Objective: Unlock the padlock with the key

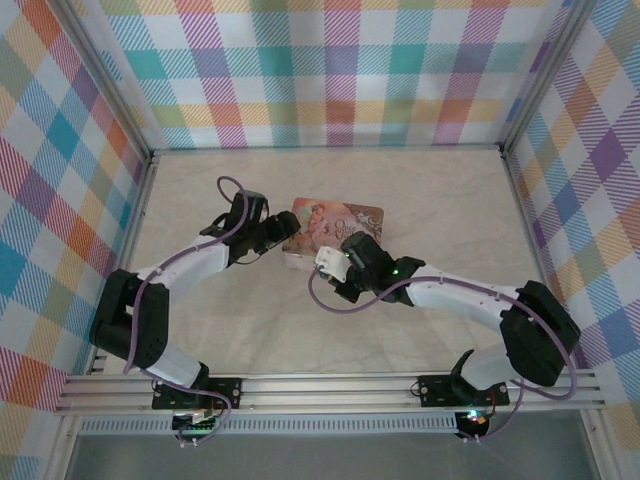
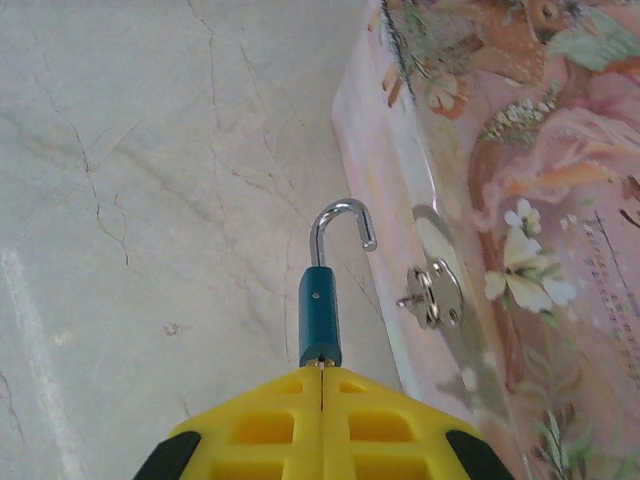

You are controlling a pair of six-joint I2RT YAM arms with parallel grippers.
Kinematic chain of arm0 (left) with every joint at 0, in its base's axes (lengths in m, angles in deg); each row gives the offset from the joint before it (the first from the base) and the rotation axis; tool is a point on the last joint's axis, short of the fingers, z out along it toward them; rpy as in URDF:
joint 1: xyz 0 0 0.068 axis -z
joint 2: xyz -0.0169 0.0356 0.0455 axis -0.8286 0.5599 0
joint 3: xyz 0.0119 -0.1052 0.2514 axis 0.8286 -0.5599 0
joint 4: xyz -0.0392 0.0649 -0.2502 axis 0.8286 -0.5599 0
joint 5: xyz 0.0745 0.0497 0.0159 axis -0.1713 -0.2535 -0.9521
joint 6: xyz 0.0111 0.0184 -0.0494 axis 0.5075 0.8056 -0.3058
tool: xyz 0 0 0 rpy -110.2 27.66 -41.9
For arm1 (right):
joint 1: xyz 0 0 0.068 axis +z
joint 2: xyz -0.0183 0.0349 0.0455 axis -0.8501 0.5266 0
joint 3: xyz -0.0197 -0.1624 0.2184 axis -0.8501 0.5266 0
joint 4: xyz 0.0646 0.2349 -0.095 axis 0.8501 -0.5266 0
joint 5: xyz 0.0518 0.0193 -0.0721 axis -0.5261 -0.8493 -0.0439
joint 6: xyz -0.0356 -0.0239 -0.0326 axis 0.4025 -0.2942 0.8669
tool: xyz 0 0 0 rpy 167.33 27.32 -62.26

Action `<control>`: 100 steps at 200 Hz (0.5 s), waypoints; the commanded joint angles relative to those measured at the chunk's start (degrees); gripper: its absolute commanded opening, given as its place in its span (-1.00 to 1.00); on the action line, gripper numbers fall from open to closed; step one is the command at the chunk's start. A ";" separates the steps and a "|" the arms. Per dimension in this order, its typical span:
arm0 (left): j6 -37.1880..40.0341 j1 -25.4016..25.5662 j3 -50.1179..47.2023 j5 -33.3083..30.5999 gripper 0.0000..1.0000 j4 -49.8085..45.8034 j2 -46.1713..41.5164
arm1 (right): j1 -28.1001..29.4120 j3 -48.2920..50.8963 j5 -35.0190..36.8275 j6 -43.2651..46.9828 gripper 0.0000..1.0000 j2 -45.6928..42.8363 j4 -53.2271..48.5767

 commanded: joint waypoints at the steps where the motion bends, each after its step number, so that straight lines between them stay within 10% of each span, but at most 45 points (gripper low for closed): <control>1: -0.05 -0.55 -1.92 -0.47 0.49 0.02 -2.88 | 0.40 1.57 1.37 -2.76 -1.00 -3.27 0.96; 100: 2.95 -0.21 -7.77 9.83 0.56 -2.21 -11.42 | -4.72 3.35 6.60 -12.97 -1.00 -16.02 -1.83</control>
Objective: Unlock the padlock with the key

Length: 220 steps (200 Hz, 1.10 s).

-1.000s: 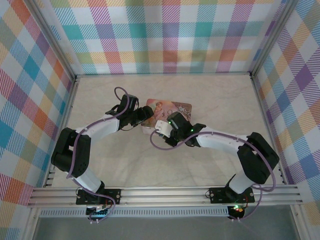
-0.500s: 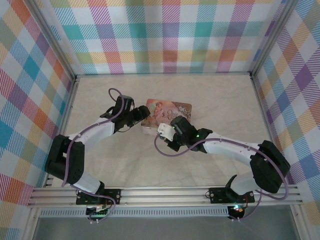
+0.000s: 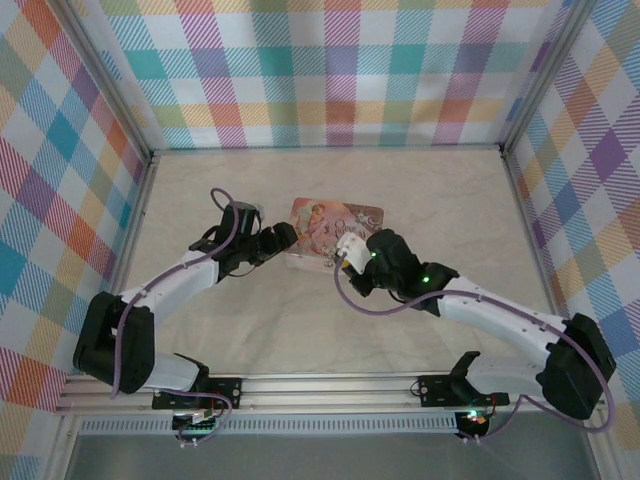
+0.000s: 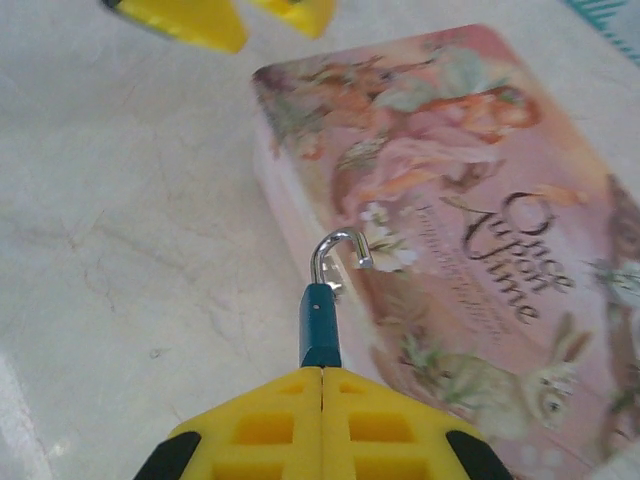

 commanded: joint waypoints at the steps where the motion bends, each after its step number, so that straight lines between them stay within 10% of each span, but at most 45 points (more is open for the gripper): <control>1: 2.26 -0.21 -1.10 4.50 0.56 -1.67 -3.29 | -1.76 0.29 3.12 -4.25 -1.00 -2.41 -1.18; 14: 3.01 -0.20 -1.40 5.94 1.00 -1.61 -4.18 | -3.32 1.09 5.72 -5.42 -1.00 -3.35 -0.25; 132: 7.82 -0.11 1.27 -0.62 0.99 -7.42 -6.80 | -26.83 2.36 13.02 -32.30 -1.00 -2.27 -6.07; 220: 6.59 -0.11 0.94 -1.51 1.00 -6.54 -5.18 | -29.37 1.40 13.23 -36.16 -1.00 10.32 -3.21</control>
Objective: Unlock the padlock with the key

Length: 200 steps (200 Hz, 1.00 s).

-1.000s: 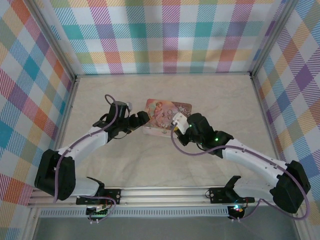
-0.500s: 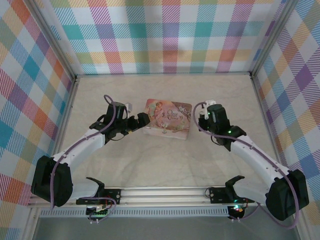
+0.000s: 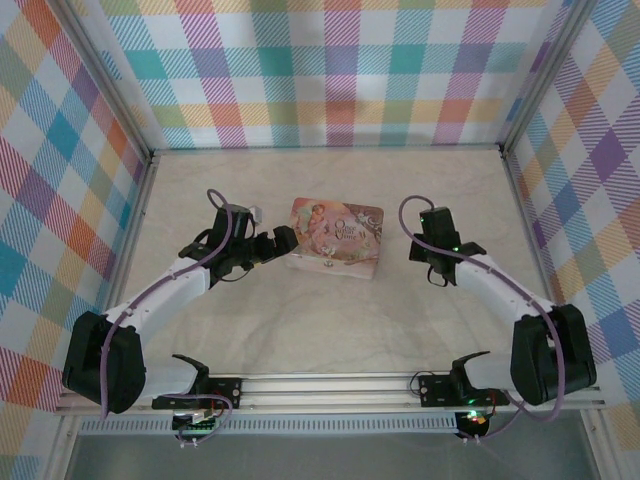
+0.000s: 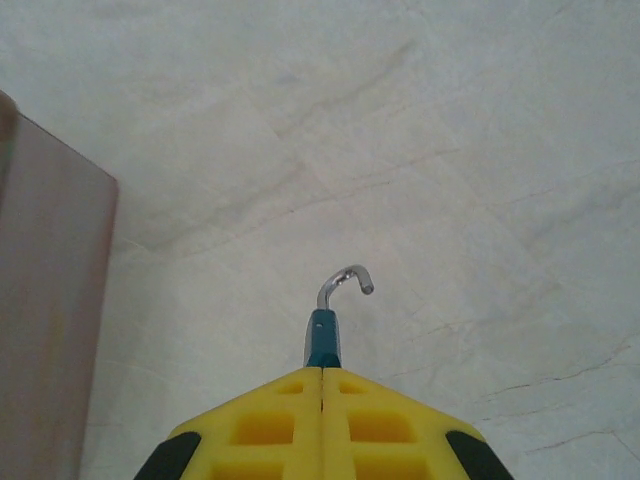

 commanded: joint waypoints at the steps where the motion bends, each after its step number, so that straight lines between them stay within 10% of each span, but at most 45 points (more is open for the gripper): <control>1: 0.23 -0.11 1.13 -0.77 1.00 -0.50 0.14 | -0.27 -0.56 0.27 -2.13 -1.00 2.35 1.76; 54: 0.13 -0.11 1.04 -1.22 1.00 -0.62 0.12 | -0.32 -1.05 -3.05 -5.55 -1.00 6.16 1.30; 85: -0.10 -0.11 0.83 -1.71 1.00 -0.55 -0.13 | -0.31 -1.12 -2.44 -6.49 -0.41 5.15 0.27; 165: 1.31 -0.54 2.73 -11.33 1.00 -8.02 -3.82 | -0.33 -2.77 0.31 -4.50 0.28 -6.25 -7.44; 174: 1.50 -0.55 3.39 -13.86 0.99 -9.43 -4.37 | -0.45 -2.98 0.59 -4.28 0.99 -6.91 -7.80; 200: 2.49 -0.73 4.85 -23.26 1.00 -13.29 -6.04 | -0.68 -3.14 2.93 -3.90 0.99 -7.69 -7.48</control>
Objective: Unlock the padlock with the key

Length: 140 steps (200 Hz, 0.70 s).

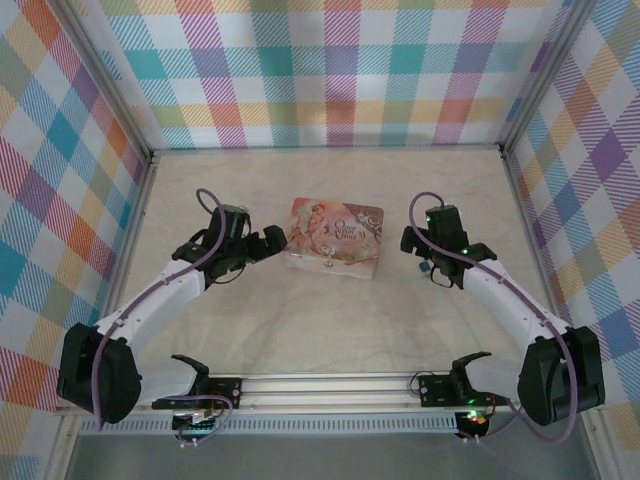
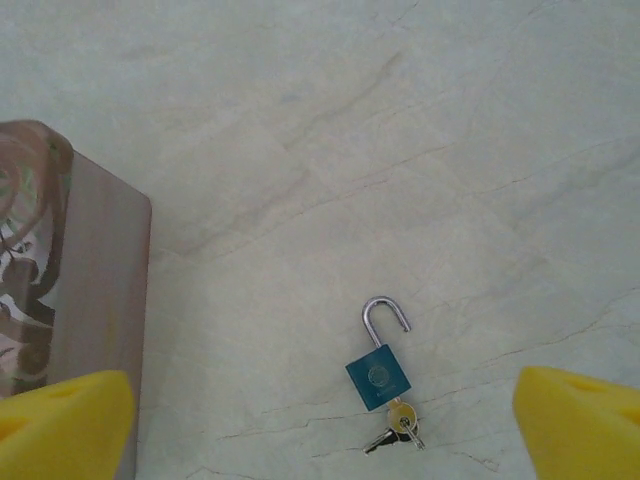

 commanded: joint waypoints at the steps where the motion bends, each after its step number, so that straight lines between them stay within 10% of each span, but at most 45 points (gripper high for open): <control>1: 2.05 -0.73 2.92 -11.12 1.00 -5.40 -2.61 | -0.67 -1.26 3.26 0.66 0.99 -0.93 -1.61; 42: 9.35 -0.90 1.49 -27.82 1.00 -3.77 -4.03 | -1.38 0.72 13.39 0.16 0.99 -1.56 4.47; 85: 21.41 -1.95 -10.07 -45.69 1.00 18.58 -5.60 | -1.97 13.65 22.84 11.76 0.99 -1.82 32.30; 140: 25.92 -10.37 -17.72 -42.37 1.00 41.36 6.07 | -6.50 20.74 21.43 18.47 0.99 8.01 55.30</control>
